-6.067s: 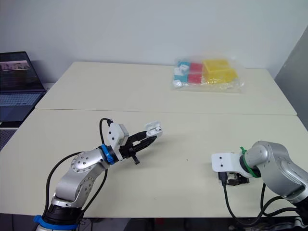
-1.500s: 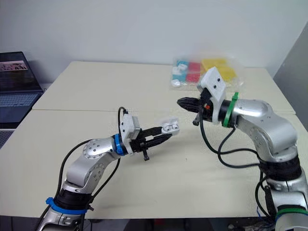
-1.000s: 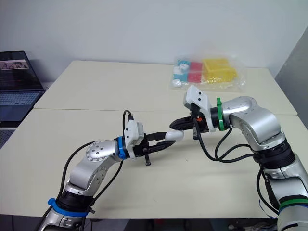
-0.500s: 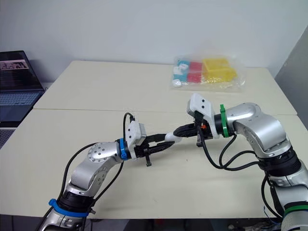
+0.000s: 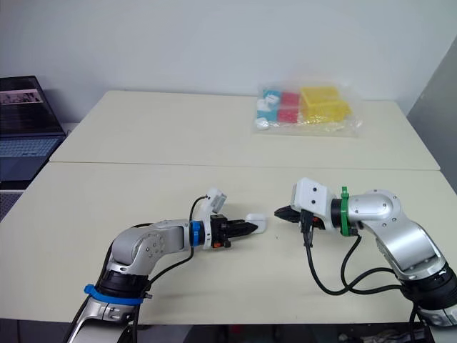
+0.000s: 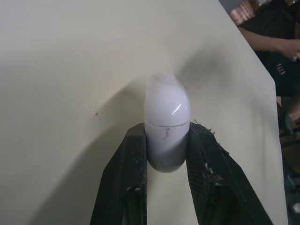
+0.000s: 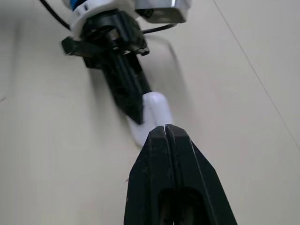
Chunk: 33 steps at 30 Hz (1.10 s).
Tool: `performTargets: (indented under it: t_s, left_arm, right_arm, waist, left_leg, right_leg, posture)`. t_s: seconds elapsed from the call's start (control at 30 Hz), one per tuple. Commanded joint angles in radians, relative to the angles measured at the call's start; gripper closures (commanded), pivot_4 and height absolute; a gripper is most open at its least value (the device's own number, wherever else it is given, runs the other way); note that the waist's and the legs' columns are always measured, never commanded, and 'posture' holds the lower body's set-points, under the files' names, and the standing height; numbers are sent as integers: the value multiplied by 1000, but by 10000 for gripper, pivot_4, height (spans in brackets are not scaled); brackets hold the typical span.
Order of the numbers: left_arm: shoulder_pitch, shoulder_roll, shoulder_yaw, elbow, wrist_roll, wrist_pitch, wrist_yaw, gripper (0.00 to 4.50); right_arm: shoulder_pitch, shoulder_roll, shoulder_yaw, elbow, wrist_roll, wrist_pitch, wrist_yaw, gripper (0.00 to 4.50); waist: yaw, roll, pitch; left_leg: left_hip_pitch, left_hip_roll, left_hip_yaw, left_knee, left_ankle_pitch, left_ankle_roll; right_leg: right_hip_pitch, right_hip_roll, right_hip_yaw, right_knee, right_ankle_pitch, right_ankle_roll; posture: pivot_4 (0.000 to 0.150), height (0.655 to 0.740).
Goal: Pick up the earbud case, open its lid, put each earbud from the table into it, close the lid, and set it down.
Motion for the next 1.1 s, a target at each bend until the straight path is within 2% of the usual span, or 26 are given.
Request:
performTargets:
  t_s: [0.03,0.1,0.13,0.27,0.43,0.47,0.5,0.57,0.63,0.77,0.83,0.9,0.93,1.0,1.1]
  left_arm:
    - [-40,-15,51,81,-6,39,35,37421]
    - [-47,0,44,100,-1,52,26,37421]
    - [-44,21,31,96,5,59,14,30276]
    - [-21,106,-10,60,26,55,-24,18732]
    - [89,333,-58,-64,117,-140,-140,4376]
    - [111,365,-48,-86,122,-175,-152,1276]
    - [134,394,-33,-106,128,-214,-163,0]
    - [181,435,4,-141,154,-338,-187,0]
    - [228,474,47,-178,164,-428,-221,0]
    - [321,536,133,-239,154,-593,-333,0]
    - [390,550,238,-286,109,-641,-374,0]
    - [445,561,303,-320,148,-700,-353,0]
    - [464,580,294,-335,206,-711,-322,0]
    - [485,601,291,-357,237,-684,-294,0]
    - [507,588,321,-369,201,-716,-323,0]
  right_arm:
    - [35,-13,-45,-46,-16,-62,-6,45000]
    - [50,-10,-54,-62,0,-53,-1,45000]
    - [60,-12,-61,-73,11,-48,4,45000]
    - [75,-23,-69,-98,28,-36,19,45000]
    - [74,-54,-97,-124,83,50,28,45000]
    - [70,-60,-100,-124,82,51,28,43288]
    - [67,-70,-102,-123,83,50,36,41365]
    - [59,-87,-109,-117,84,41,55,35958]
    - [47,-103,-120,-109,92,42,74,28723]
    - [29,-134,-140,-89,103,27,114,14538]
    - [27,-157,-159,-69,100,8,136,7446]
    - [25,-173,-168,-42,75,-46,151,1076]
    - [24,-177,-168,-24,59,-82,155,183]
    - [19,-176,-169,9,47,-125,166,183]
    - [9,-166,-168,37,47,-141,166,183]
  waist:
    - [2,0,0]
    - [0,0,0]
    - [0,0,0]
    - [-5,0,0]
    - [-27,0,-1]
    - [-29,0,-1]
    - [-30,0,-1]
    - [-28,0,-1]
    - [-25,0,0]
    - [-20,0,0]
    - [-18,1,0]
    - [-17,1,0]
    - [-17,1,0]
    - [-13,1,0]
    - [-11,1,1]
  left_leg:
    - [0,0,-1,0,0,0]
    - [1,0,0,1,0,0]
    - [2,0,0,1,0,0]
    - [3,0,0,0,0,0]
    - [4,1,-1,-1,0,0]
    - [5,3,-2,-2,0,0]
    - [6,4,-2,-2,0,0]
    - [6,5,-2,-2,0,0]
    - [5,8,-1,-2,0,0]
    - [2,14,2,-2,0,-1]
    - [1,14,3,-2,-1,-2]
    - [1,14,3,-2,-3,-5]
    - [1,14,3,-2,-3,-6]
    - [0,14,3,-2,-4,-6]
    - [1,14,3,-2,-4,-6]
  right_leg:
    - [1,0,0,0,0,0]
    - [1,0,0,1,0,0]
    - [1,0,0,1,1,1]
    - [1,0,0,1,1,0]
    - [1,0,2,1,0,-1]
    - [1,0,3,1,0,-2]
    - [1,-1,3,1,1,-3]
    - [1,0,3,2,1,-4]
    - [1,0,1,2,-3,-11]
    - [-1,0,0,1,-4,-13]
    - [-1,0,0,-1,-5,-13]
    - [-2,-1,1,-1,-5,-11]
    - [-2,-1,1,-1,-5,-10]
    - [-2,-1,0,-1,-6,-9]
    - [-2,0,0,-1,-6,-9]
  posture:
    - [1500,7400]
    - [1500,7400]
    - [1500,7400]
    - [1500,7400]
    - [1500,7400]
    - [1500,7400]
    - [1500,7400]
    - [1500,7400]
    - [1500,7400]
    - [1500,7400]
    - [1500,7400]
    - [1500,7400]
    - [1500,7400]
    - [1500,7400]
    - [1500,7400]
